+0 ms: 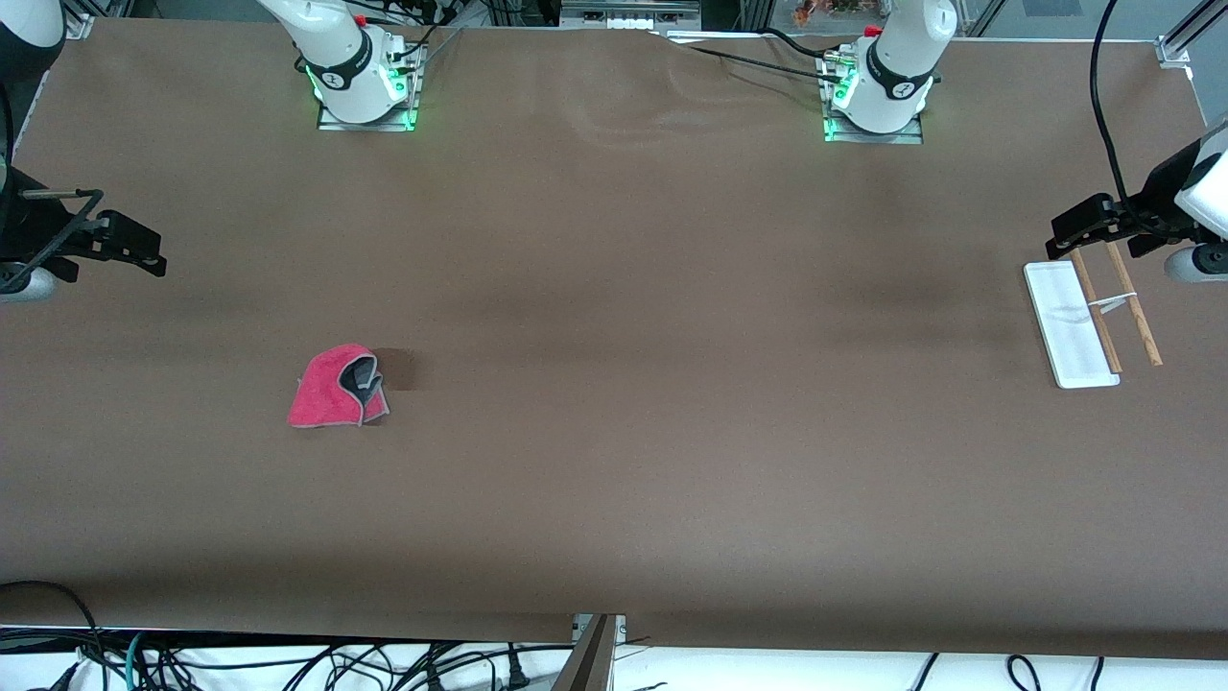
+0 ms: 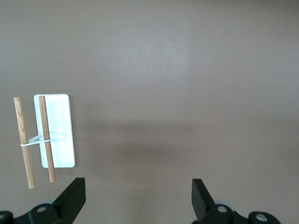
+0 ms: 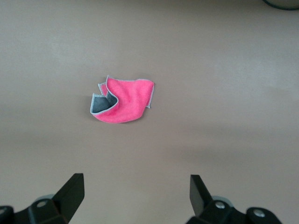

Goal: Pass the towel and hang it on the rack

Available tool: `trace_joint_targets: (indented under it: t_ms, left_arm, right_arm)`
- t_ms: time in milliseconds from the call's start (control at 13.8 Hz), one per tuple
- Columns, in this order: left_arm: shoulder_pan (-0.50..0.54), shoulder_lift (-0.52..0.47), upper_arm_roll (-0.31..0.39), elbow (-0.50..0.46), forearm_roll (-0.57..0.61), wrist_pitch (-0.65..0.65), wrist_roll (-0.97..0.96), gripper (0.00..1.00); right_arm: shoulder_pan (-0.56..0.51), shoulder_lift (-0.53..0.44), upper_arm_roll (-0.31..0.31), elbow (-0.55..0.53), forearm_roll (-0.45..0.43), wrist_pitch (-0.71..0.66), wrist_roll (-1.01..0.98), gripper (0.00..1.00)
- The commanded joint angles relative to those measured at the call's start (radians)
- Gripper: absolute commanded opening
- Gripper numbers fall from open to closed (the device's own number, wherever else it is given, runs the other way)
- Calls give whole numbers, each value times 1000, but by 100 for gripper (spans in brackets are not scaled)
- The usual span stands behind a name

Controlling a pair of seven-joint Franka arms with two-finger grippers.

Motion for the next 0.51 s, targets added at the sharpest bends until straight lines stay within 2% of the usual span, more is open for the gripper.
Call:
trace_joint_targets:
  t_ms: [0,217,434]
  left_arm:
    - [8,-22,-5,-21,-23,-4,28,100]
    - [8,-20,-3,-19,-22,-4,27,100]
    - [8,-19,-3,-16,-23,-4,25,100]
  right_arm:
    - [-2,4,0,12,9,1,-6,100]
    - [4,24,1,12,-2,8,-6,100]
    - [45,91,12,9,-130,43,-8,100]
